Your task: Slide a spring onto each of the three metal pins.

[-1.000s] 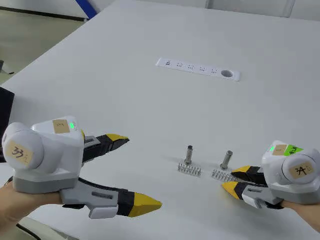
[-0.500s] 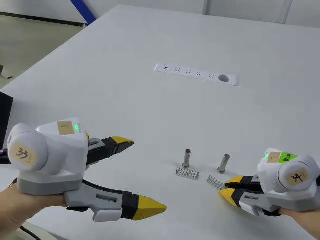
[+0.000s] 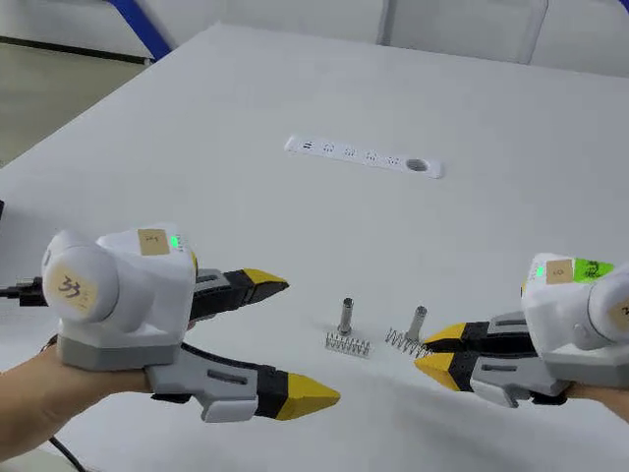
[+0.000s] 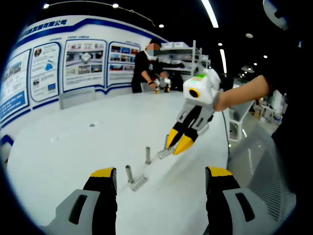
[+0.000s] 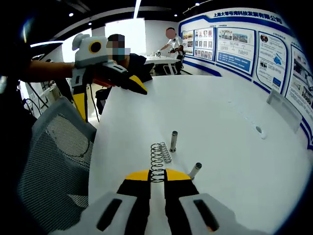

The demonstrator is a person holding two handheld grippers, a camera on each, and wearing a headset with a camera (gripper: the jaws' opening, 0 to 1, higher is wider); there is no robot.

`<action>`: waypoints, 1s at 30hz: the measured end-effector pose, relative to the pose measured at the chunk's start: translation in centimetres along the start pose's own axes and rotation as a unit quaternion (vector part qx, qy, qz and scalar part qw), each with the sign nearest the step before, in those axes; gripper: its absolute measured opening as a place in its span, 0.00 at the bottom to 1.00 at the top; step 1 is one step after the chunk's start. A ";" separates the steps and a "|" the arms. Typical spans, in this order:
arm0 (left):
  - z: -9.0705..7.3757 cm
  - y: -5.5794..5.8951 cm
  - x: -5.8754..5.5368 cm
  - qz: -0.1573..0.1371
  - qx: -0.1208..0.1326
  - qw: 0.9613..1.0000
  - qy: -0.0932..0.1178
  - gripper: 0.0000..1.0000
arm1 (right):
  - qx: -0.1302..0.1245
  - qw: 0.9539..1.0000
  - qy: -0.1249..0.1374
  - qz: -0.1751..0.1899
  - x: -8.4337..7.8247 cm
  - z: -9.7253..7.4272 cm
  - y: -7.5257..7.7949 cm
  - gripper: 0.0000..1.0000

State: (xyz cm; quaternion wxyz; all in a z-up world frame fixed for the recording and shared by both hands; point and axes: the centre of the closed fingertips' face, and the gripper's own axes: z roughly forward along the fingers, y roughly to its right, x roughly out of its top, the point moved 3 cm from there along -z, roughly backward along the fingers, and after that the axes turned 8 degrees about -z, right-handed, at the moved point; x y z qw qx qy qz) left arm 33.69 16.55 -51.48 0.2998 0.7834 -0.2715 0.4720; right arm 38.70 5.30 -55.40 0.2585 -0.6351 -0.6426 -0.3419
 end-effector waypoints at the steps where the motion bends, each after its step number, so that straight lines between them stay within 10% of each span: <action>1: 0.4 0.2 0.4 0.009 -0.005 1.000 0.002 0.74 | 0.007 1.000 -0.002 -0.017 0.5 -0.4 -0.2 0.11; 14: 3.4 3.4 1.0 0.050 -0.067 0.996 -0.029 0.44 | 0.045 0.996 0.002 -0.083 3.4 -2.9 -3.3 0.11; 30: 4.5 4.4 0.5 0.059 -0.086 0.993 -0.051 0.25 | 0.072 0.991 0.009 -0.112 3.8 -3.3 -4.7 0.11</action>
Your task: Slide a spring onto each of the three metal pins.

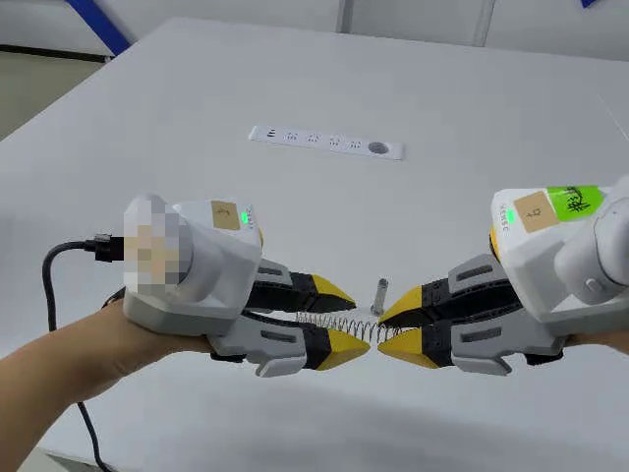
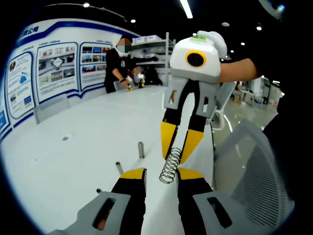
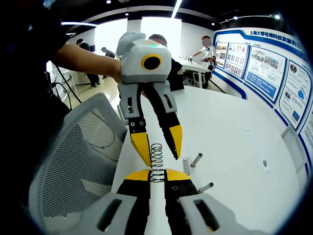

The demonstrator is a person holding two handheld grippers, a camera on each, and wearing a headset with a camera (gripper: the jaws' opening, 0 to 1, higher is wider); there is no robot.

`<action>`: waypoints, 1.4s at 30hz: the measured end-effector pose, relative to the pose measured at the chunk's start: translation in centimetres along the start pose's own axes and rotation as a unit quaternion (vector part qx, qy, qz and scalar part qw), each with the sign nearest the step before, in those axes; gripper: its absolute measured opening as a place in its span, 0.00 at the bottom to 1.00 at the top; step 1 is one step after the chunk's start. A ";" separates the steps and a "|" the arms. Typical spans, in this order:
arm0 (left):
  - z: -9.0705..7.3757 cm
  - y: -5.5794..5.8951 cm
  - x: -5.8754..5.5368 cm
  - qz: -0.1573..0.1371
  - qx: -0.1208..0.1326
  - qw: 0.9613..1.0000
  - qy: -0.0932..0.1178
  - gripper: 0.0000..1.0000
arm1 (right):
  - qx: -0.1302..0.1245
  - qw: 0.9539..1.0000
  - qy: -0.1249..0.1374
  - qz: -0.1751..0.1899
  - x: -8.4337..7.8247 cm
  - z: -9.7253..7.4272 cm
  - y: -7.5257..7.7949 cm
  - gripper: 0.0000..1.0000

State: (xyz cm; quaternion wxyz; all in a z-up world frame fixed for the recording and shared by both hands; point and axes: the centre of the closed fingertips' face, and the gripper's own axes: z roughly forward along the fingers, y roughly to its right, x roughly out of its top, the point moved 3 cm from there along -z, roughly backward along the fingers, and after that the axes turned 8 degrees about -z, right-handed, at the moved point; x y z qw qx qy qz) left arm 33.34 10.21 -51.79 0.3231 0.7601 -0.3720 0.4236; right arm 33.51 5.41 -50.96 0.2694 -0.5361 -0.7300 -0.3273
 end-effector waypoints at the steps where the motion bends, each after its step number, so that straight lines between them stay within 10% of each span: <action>1: 0.1 0.2 -0.1 0.000 -0.005 1.000 -0.005 0.23 | 0.001 1.000 0.000 0.000 0.0 0.0 0.0 0.11; 15: 0.0 1.6 -0.8 0.049 -0.040 0.998 -0.031 0.10 | 0.019 1.000 -0.007 -0.018 0.3 0.1 -1.0 0.11; 42: -0.9 1.6 -0.7 0.056 -0.030 0.998 -0.027 0.10 | 0.026 0.996 0.068 0.044 1.4 -0.6 -0.5 0.11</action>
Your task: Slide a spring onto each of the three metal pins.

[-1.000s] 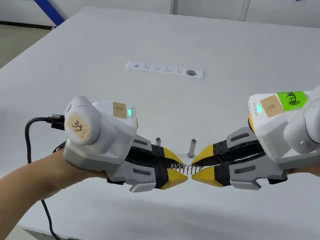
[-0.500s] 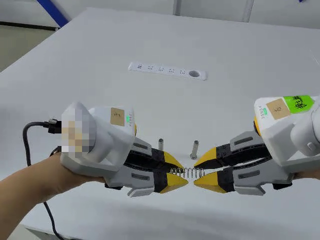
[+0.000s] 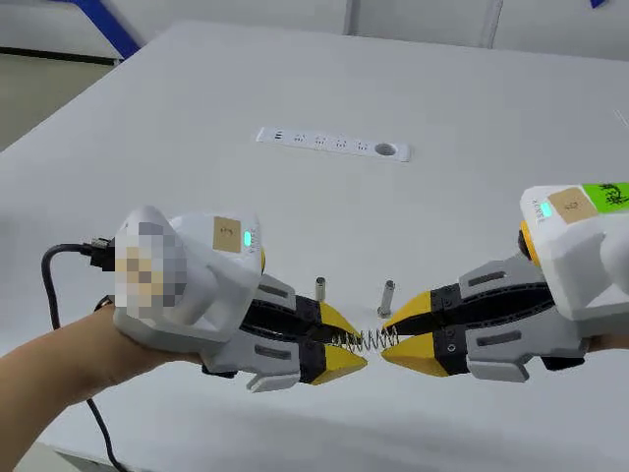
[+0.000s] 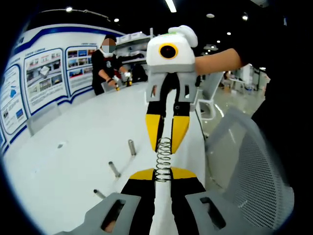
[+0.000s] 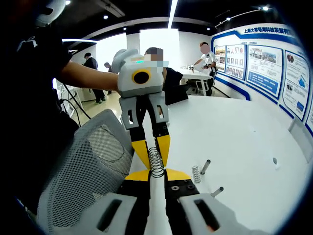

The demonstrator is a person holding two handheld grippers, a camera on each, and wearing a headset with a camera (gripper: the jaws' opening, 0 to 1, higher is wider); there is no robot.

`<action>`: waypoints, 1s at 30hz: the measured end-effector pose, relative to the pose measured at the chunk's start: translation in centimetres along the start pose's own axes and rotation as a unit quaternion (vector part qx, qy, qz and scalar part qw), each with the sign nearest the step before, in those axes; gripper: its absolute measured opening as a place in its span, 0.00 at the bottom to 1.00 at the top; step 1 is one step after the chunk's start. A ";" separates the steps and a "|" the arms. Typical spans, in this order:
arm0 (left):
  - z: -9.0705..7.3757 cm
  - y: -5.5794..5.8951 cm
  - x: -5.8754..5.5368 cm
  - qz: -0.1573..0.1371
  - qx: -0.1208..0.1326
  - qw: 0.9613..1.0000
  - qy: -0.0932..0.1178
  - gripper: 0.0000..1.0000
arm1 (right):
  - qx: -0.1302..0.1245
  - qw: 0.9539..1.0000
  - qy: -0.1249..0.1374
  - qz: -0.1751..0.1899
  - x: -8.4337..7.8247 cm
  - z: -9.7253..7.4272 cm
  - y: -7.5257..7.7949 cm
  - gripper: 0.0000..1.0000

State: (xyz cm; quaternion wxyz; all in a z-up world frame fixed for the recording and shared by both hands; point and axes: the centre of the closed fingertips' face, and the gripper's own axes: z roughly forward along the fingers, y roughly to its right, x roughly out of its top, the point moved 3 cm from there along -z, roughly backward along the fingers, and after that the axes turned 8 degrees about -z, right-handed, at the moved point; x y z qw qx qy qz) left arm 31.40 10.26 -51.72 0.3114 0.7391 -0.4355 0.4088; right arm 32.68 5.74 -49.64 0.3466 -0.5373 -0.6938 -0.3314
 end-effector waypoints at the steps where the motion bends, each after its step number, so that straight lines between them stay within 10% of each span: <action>1: 0.0 -0.1 0.0 0.003 0.002 1.000 -0.001 0.10 | 0.000 1.000 0.003 0.000 0.1 0.0 0.0 0.11; 8: 0.0 -0.2 0.2 0.011 0.008 1.000 0.002 0.10 | -0.003 0.998 0.062 0.026 2.3 -0.2 0.2 0.12; 30: 0.2 -0.1 0.8 -0.016 -0.001 1.000 0.018 0.11 | -0.010 0.997 0.074 0.011 4.3 0.6 0.2 0.11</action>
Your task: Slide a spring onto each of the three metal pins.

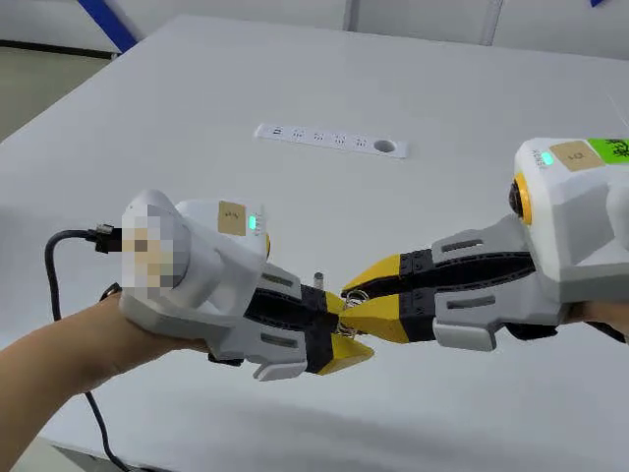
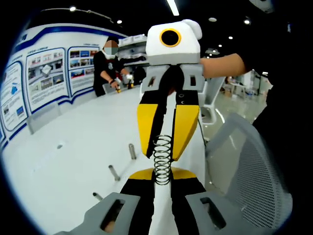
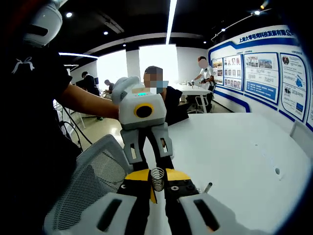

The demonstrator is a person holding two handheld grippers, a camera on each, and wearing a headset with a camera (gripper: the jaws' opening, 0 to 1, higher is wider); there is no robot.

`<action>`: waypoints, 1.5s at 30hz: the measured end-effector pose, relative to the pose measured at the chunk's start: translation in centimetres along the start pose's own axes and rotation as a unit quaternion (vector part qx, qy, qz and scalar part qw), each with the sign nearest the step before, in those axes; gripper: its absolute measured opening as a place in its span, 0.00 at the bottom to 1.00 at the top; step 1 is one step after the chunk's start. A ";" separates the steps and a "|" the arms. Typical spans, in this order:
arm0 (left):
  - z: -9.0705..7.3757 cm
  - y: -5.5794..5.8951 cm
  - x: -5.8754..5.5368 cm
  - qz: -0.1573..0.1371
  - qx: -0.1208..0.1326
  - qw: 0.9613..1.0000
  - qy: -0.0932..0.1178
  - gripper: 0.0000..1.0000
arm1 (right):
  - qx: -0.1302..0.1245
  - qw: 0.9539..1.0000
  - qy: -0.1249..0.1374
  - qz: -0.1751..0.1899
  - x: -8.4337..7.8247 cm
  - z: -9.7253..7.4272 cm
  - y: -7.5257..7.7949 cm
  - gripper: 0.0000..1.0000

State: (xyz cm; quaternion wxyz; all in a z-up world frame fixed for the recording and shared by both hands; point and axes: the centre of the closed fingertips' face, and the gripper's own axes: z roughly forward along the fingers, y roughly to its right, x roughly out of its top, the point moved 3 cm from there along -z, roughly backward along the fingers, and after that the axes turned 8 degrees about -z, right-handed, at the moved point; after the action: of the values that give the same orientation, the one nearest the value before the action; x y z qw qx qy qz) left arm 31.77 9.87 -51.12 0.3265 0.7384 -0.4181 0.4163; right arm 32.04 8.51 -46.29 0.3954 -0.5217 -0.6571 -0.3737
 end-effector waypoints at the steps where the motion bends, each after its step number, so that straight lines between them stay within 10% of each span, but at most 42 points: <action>1: -0.1 0.1 0.1 -0.013 -0.003 1.000 0.004 0.11 | 0.000 1.000 0.002 0.002 0.0 0.0 0.0 0.11; 21: -3.1 -3.0 -3.1 -0.052 0.089 0.995 0.012 0.40 | -0.071 0.997 -0.009 0.012 -0.9 -2.6 4.9 0.11; 29: -4.5 -4.3 -4.6 -0.072 0.136 0.988 0.008 0.63 | -0.154 0.987 -0.048 0.020 -3.9 -3.7 9.3 0.11; 45: -6.0 -5.4 -6.7 -0.121 0.170 0.978 0.013 0.96 | -0.185 0.977 -0.060 0.082 -8.3 -1.1 12.2 0.11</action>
State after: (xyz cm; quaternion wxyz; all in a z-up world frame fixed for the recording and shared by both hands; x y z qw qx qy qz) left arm 32.51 19.55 -55.16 0.2496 0.8228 -0.2440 0.4486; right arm 45.34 6.40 -52.45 0.2810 -0.6600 -0.5537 -0.4230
